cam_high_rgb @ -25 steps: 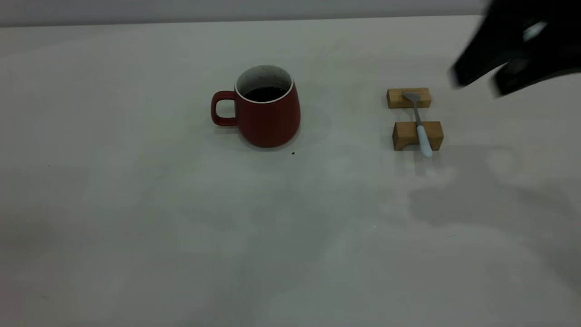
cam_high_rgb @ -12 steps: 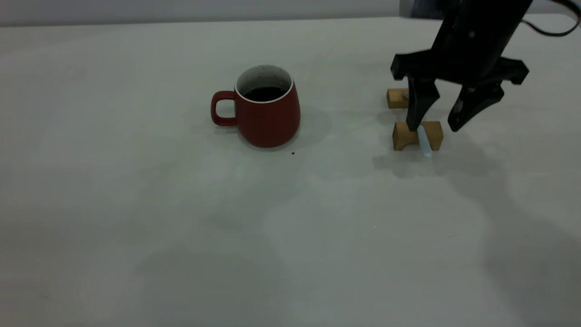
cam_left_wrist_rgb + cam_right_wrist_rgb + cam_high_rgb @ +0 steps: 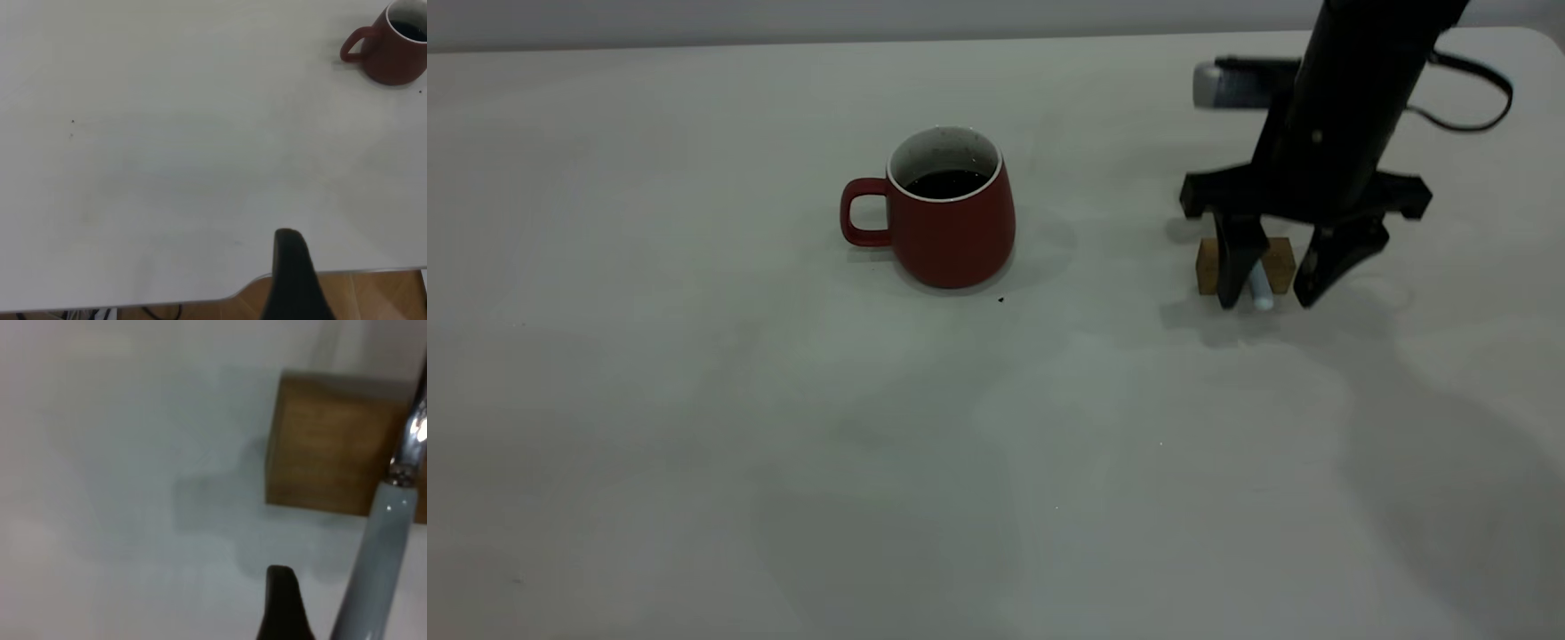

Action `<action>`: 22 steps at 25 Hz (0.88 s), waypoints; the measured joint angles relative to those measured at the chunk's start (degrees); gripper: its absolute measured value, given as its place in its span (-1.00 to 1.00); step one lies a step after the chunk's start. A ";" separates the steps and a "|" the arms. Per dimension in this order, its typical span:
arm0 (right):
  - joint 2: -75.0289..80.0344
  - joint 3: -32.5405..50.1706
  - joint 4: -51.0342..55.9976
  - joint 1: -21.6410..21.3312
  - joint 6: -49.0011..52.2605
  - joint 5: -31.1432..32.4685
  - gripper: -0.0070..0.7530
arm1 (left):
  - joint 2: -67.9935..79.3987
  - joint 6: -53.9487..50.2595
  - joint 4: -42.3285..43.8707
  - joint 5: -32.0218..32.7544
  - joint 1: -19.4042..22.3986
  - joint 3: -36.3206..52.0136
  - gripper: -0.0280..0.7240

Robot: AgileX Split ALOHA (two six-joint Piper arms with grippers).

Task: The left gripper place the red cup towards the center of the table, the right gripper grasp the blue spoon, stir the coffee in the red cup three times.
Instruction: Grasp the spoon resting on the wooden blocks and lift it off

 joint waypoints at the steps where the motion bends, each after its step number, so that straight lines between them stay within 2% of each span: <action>1: 0.46 0.00 -0.05 0.00 0.00 -0.62 0.54 | 0.00 0.00 0.00 0.00 0.00 0.00 0.55; 3: 0.77 0.00 -0.45 0.00 -0.36 -0.95 0.48 | 0.00 0.00 0.00 0.00 0.00 0.00 0.55; 6: 0.81 0.00 -1.91 0.00 -0.44 -0.70 0.26 | 0.00 0.00 0.00 0.00 0.00 0.00 0.55; 9: 0.81 0.00 -2.91 0.00 -0.44 -0.64 -0.12 | 0.00 0.00 0.00 0.00 0.00 0.00 0.55; 12: 0.81 0.00 -3.10 0.00 -0.49 -0.38 -0.64 | 0.00 0.00 0.00 0.02 0.00 0.00 0.55; 19: -5.66 0.00 -3.07 0.00 -0.55 6.55 -0.66 | 0.00 0.00 0.00 0.02 0.00 0.00 0.55; 22: -10.52 0.00 4.98 0.00 -0.67 10.09 -0.66 | 0.00 0.00 0.00 0.02 0.00 0.00 0.55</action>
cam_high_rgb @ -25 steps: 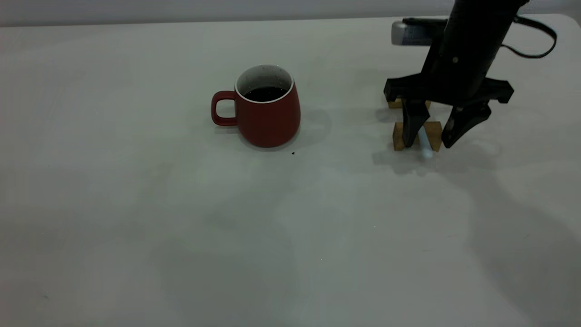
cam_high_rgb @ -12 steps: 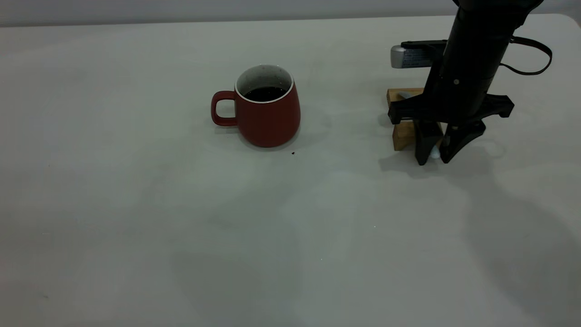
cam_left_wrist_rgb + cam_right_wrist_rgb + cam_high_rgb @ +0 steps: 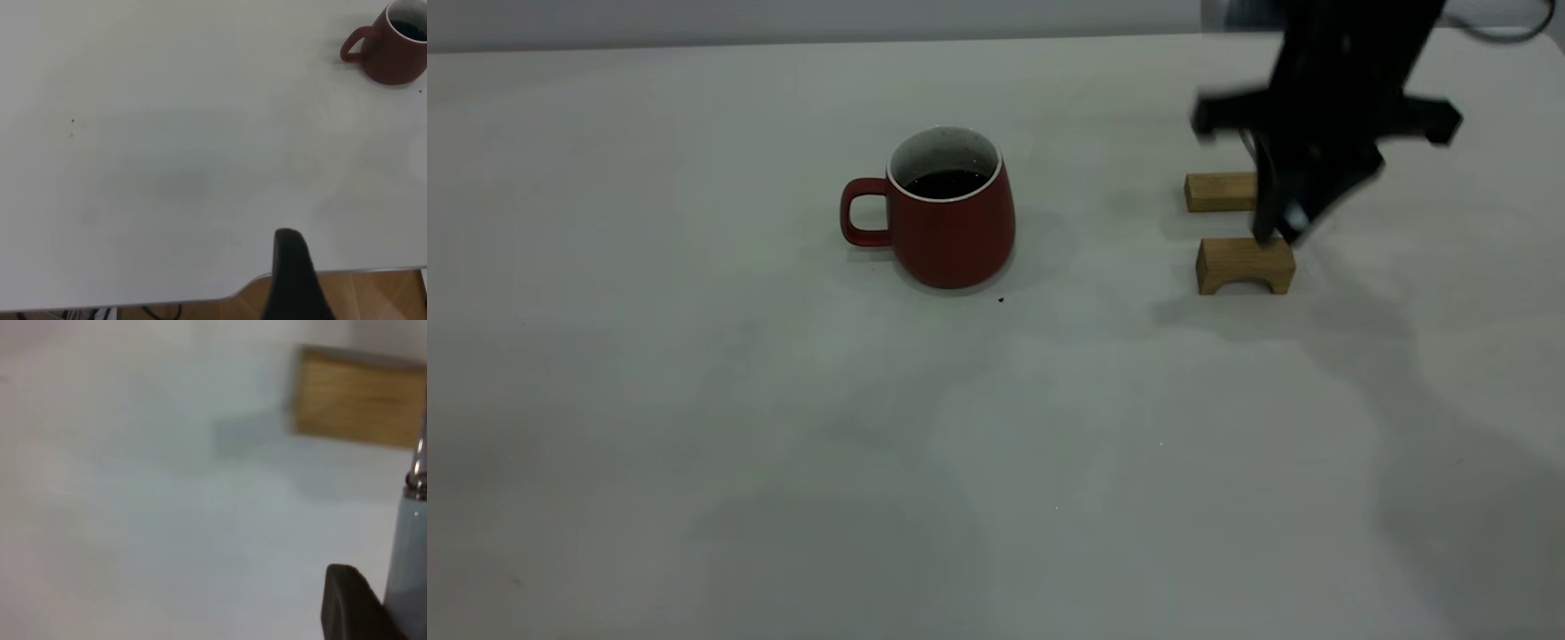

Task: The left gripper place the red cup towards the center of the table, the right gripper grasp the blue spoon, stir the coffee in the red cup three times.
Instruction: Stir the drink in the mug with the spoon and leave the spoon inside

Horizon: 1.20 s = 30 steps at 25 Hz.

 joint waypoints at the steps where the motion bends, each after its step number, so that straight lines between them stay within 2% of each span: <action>1: -1.22 0.00 4.16 0.00 -0.54 0.62 -0.66 | 0.00 0.00 0.00 0.00 0.00 0.00 0.55; 7: -2.47 0.00 37.05 0.59 -13.11 3.00 -0.66 | 0.00 0.00 0.00 0.00 0.00 0.00 0.55; 13: -2.47 0.05 57.50 2.99 -20.91 4.53 -0.66 | 0.00 0.00 0.00 0.00 0.00 0.00 0.55; 18: -2.47 0.05 72.37 6.60 -27.19 5.49 -0.66 | 0.00 0.00 0.00 0.00 0.00 0.00 0.55; 24: -2.47 0.05 81.03 8.69 -27.12 5.60 -0.66 | 0.00 0.00 0.00 0.00 0.00 0.00 0.55; 30: -2.47 0.05 83.40 9.13 -12.29 5.54 -0.66 | 0.00 0.00 0.00 0.00 0.00 0.00 0.55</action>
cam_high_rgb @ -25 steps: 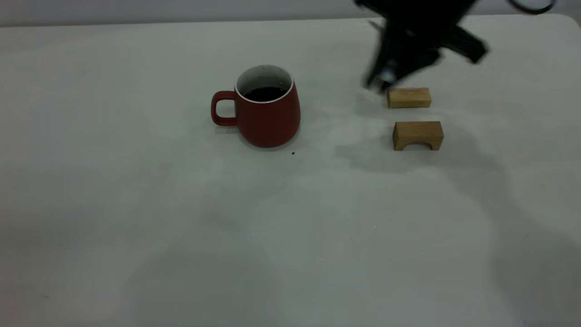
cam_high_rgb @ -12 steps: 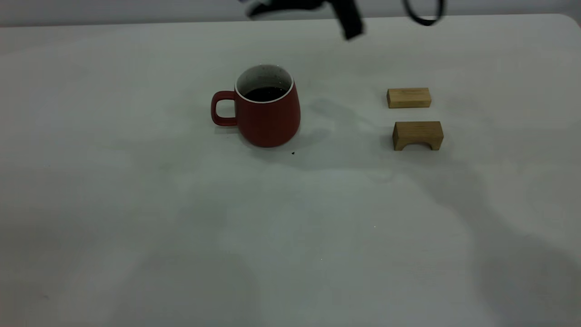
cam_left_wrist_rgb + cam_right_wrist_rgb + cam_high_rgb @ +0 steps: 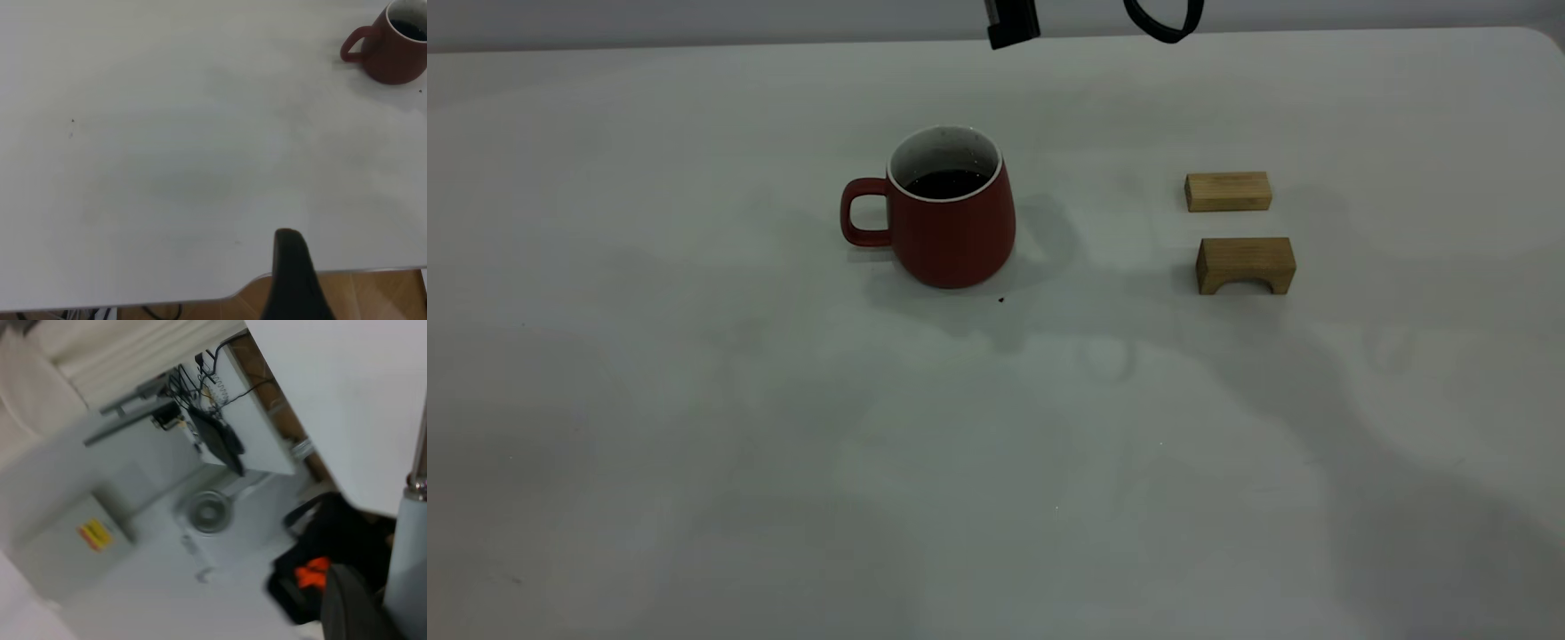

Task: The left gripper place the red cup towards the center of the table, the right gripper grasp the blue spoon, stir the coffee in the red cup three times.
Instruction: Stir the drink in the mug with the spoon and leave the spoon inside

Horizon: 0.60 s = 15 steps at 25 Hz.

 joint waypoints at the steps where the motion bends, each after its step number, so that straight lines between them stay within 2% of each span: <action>1: 0.00 0.00 0.00 0.00 3.48 0.00 -0.66 | 0.00 0.00 0.00 0.00 0.00 0.00 0.55; 5: 1.14 -0.79 0.05 0.00 17.57 0.00 -0.66 | 0.00 0.00 0.00 0.00 0.00 0.00 0.55; 11: 9.71 -10.02 0.05 0.00 38.13 0.18 -0.66 | 0.00 0.00 0.00 0.00 0.00 0.00 0.55; 15: 13.78 -12.78 0.10 -0.43 49.63 0.24 -0.66 | 0.00 0.00 0.00 0.00 0.00 0.00 0.55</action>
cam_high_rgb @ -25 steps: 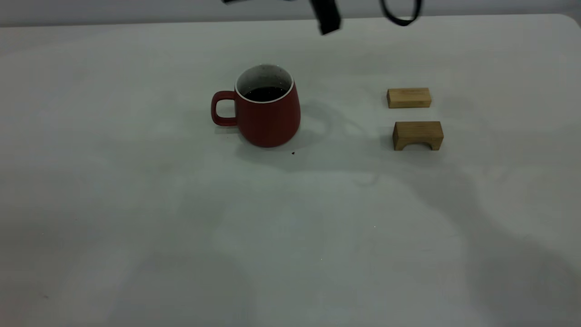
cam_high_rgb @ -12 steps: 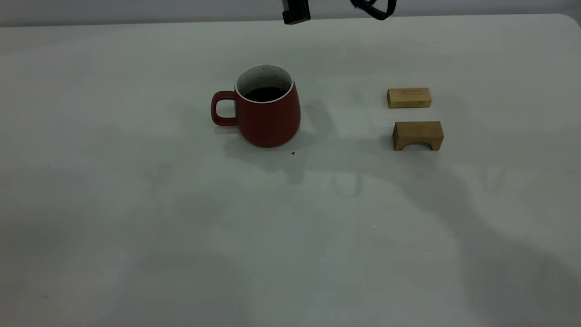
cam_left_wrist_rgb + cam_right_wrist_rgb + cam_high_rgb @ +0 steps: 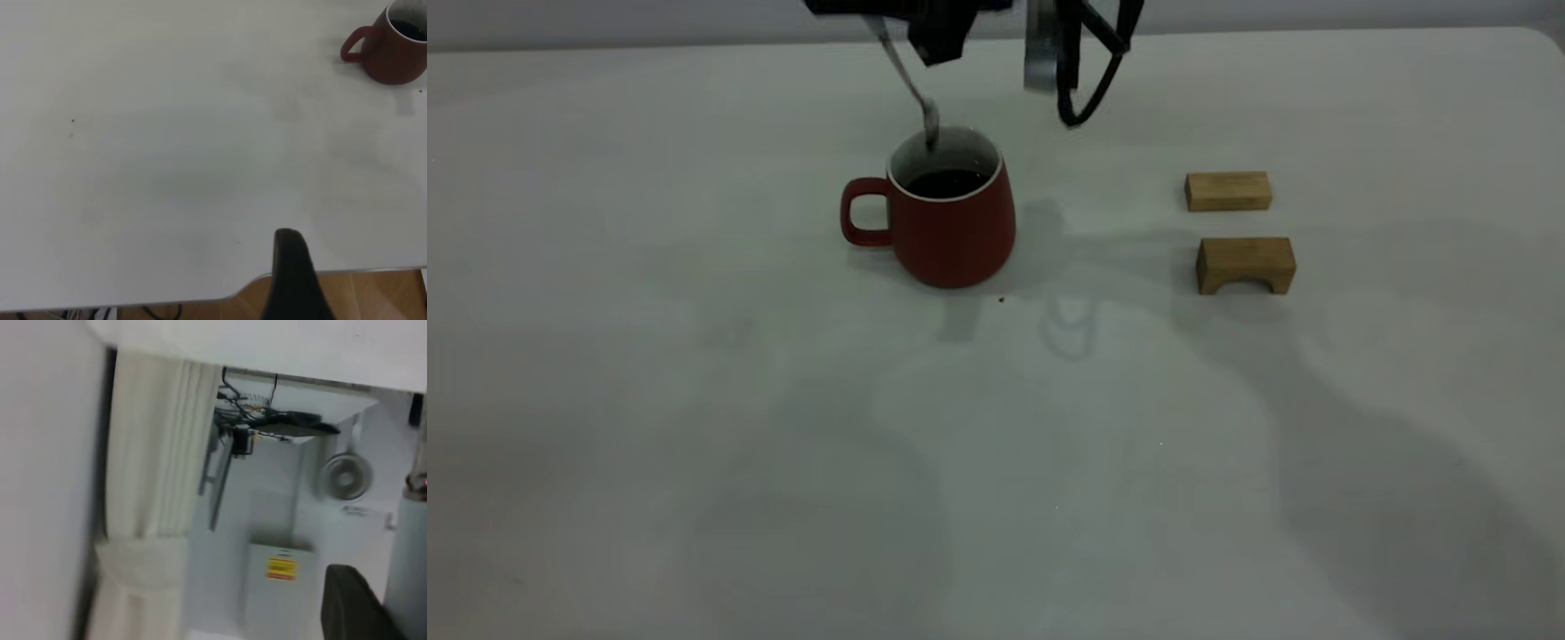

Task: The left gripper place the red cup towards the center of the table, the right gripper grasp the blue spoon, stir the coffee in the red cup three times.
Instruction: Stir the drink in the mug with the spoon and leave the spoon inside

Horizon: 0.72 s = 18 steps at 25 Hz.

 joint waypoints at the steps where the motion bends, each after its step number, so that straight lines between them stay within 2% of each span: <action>1: 0.66 -0.13 0.00 -0.31 1.76 0.15 -0.66 | 0.00 0.00 0.00 0.00 0.00 0.00 0.55; 8: 6.96 -0.52 0.13 -3.90 3.73 1.22 -0.66 | 0.00 0.00 0.00 0.00 0.00 0.00 0.55; 13: 9.59 -0.99 0.18 -3.77 3.76 3.07 -0.66 | 0.00 0.00 0.00 0.00 0.00 0.00 0.55; 18: 12.66 -9.16 0.11 -3.00 3.91 5.97 -0.66 | 0.00 0.00 0.00 0.05 0.00 0.00 0.55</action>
